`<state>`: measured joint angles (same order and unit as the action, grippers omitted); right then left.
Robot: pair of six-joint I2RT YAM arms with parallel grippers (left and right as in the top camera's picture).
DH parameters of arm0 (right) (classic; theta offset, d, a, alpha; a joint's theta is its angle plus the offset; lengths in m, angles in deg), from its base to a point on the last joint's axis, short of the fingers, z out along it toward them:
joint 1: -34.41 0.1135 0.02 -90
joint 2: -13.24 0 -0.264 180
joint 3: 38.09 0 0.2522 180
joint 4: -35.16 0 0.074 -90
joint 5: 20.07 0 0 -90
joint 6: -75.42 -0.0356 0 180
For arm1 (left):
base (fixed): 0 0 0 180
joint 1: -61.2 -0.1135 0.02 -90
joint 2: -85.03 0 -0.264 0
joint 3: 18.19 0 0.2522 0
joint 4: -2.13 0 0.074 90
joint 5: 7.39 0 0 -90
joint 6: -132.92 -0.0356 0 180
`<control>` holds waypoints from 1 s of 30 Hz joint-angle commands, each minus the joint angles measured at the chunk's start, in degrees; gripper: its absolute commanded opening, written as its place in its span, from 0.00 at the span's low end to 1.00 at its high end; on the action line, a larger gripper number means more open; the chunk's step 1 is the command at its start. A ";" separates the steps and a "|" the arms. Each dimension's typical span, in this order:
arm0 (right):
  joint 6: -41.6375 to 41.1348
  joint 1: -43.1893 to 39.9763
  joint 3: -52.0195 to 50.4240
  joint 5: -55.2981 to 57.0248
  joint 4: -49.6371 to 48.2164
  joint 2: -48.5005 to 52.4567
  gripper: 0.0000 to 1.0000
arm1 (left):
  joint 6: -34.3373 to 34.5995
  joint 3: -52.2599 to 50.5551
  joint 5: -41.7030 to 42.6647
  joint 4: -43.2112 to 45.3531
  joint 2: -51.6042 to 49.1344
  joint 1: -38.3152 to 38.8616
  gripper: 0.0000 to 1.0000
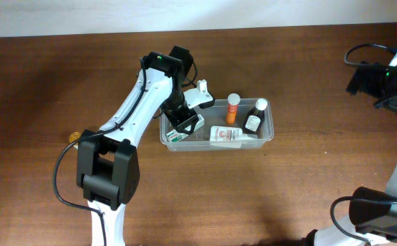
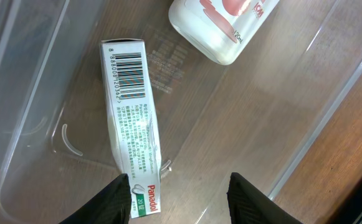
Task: Pack container
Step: 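Lower the box into the container and open the left gripper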
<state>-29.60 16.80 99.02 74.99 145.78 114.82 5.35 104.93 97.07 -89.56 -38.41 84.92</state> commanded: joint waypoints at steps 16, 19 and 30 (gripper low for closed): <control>-0.50 -0.04 -0.04 0.09 -0.15 -0.11 0.98 | 6.03 20.87 -0.70 -10.14 -0.61 -0.59 0.79; -0.50 -0.04 -0.04 0.09 -0.15 -0.11 0.98 | 15.28 27.71 -7.13 -11.32 -0.61 -2.25 0.99; -0.50 -0.04 -0.04 0.11 -0.15 -0.11 0.98 | 45.22 30.29 -27.36 -16.74 -0.63 -18.75 0.99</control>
<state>-29.60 16.82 99.02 74.99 145.78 114.82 40.35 134.44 75.95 -105.47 -39.13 71.07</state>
